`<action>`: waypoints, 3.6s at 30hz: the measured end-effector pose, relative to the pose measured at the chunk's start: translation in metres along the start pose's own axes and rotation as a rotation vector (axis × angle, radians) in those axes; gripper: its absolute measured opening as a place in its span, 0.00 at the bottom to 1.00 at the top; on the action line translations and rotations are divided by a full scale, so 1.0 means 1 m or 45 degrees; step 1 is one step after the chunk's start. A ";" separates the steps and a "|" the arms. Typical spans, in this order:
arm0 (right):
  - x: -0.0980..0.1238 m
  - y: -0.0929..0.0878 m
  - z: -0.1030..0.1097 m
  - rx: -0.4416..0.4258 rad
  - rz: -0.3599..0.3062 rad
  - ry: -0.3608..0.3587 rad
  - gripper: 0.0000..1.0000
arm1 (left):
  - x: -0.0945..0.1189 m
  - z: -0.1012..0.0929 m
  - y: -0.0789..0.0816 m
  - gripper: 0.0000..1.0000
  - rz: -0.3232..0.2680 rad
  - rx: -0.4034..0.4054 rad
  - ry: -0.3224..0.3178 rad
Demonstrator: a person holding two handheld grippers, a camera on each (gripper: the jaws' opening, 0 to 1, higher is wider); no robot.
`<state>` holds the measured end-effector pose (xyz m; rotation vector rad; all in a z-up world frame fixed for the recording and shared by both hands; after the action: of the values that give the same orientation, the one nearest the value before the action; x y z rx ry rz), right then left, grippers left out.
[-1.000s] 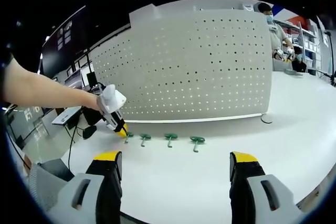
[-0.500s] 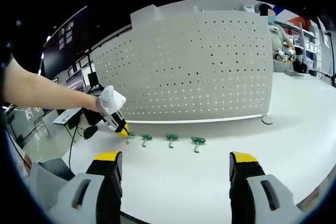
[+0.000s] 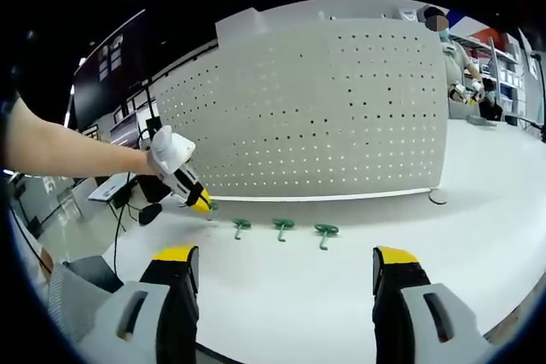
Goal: Insert the hook assembly into the mounting plate slot until the hook locks in place.
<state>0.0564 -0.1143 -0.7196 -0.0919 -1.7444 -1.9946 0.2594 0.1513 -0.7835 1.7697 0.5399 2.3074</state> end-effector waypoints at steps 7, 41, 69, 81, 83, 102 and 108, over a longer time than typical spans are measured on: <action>0.001 0.002 0.002 0.009 -0.010 0.010 0.80 | 0.018 -0.003 0.017 0.02 -0.161 0.041 0.060; 0.024 0.041 0.010 0.111 -0.135 0.074 0.78 | 0.104 -0.035 0.093 0.02 -0.685 0.122 0.267; 0.021 0.077 0.030 0.184 -0.215 0.237 0.75 | 0.155 -0.050 0.109 0.02 -0.904 0.255 0.446; 0.026 0.079 0.031 0.174 -0.230 0.243 0.73 | 0.166 -0.054 0.113 0.02 -1.015 0.328 0.467; 0.026 0.079 0.031 0.176 -0.229 0.245 0.73 | 0.167 -0.056 0.113 0.02 -1.035 0.345 0.462; 0.030 0.108 0.055 0.201 -0.338 0.327 0.68 | 0.182 -0.071 0.121 0.02 -1.148 0.415 0.485; 0.032 0.115 0.060 0.208 -0.362 0.352 0.66 | 0.187 -0.074 0.128 0.02 -1.179 0.417 0.486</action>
<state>0.0584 -0.0747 -0.5920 0.4881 -1.8052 -1.9319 0.1466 0.0886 -0.5836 0.8173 1.4853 1.8906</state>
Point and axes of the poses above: the point that each gripper's makers call its tool centre point, and the gripper's own axes: x roughly backward along the fingers, z roughly to its left, y roughly out of its top, the point moved 6 cm from there along x, roughly backward along the fingers, and after that the axes turned 1 degree about y, right-handed, at the moved point
